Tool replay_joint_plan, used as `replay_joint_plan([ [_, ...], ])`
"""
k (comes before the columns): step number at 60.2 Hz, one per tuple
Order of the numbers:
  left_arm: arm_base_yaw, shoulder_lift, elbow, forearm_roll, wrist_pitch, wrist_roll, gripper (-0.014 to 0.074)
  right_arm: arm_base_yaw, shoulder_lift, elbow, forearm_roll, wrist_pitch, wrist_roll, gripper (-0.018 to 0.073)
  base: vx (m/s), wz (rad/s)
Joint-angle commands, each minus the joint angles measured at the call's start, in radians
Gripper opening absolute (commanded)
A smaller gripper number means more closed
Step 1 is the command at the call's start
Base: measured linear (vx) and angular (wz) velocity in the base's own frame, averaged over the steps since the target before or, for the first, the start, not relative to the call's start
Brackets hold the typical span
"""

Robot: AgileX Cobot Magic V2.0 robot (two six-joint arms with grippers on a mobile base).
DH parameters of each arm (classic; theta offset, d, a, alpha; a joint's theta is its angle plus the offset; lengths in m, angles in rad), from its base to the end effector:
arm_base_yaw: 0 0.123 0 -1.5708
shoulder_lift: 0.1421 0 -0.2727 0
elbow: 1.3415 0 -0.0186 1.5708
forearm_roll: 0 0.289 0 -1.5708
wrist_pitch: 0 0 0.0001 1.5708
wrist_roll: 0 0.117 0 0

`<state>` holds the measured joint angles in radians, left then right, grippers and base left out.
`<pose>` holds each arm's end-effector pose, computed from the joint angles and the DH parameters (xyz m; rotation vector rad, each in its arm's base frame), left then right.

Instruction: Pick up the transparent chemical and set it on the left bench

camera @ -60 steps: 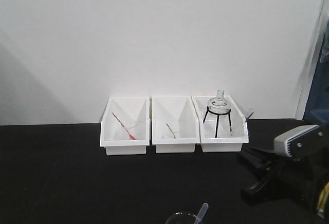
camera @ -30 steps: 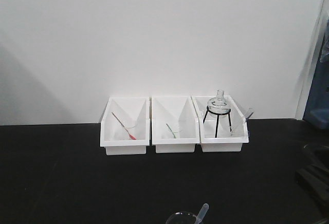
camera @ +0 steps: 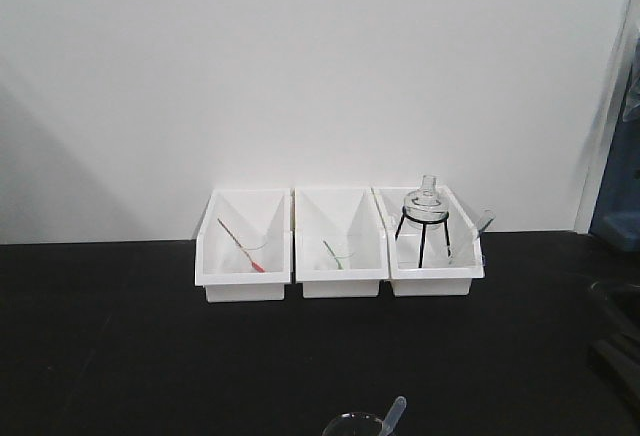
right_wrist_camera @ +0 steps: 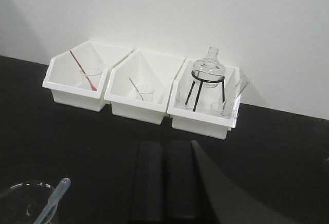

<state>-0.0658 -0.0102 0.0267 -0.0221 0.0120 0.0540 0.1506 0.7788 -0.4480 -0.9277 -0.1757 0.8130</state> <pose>0.1331 -0.0088 0.2046 0.0741 1.5103 -0.0274 0.2296 0.0513 0.2725 -0.3229 1.6785 0.1521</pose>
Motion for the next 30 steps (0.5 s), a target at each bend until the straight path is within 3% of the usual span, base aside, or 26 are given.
replay_joint_plan([
  [1, -0.002, -0.019, 0.016, -0.001, -0.078, -0.008, -0.0003, -0.004, -0.003, -0.029, 0.061, -0.045, 0.004, -0.0007, 0.0, 0.0],
  [6, -0.002, -0.019, 0.016, -0.001, -0.078, -0.008, -0.0003, -0.004, -0.007, -0.026, 0.247, 0.011, -0.095, -0.0007, 0.0, 0.0],
  [11, -0.002, -0.019, 0.016, -0.001, -0.078, -0.008, -0.0003, -0.005, -0.07, -0.006, 0.529, 0.101, -0.361, -0.0007, 0.0, 0.0],
  [16, -0.002, -0.019, 0.016, -0.001, -0.078, -0.008, -0.0003, -0.005, -0.162, 0.053, 0.706, 0.121, -0.605, -0.0007, 0.0, 0.0],
  [21, -0.002, -0.019, 0.016, -0.001, -0.078, -0.008, -0.0003, -0.005, -0.293, 0.144, 0.791, 0.112, -0.727, -0.0007, 0.0, 0.0],
  [30, -0.002, -0.019, 0.016, -0.001, -0.078, -0.008, -0.0003, -0.005, -0.515, 0.313, 0.812, 0.132, -0.733, -0.0007, 0.0, 0.0],
])
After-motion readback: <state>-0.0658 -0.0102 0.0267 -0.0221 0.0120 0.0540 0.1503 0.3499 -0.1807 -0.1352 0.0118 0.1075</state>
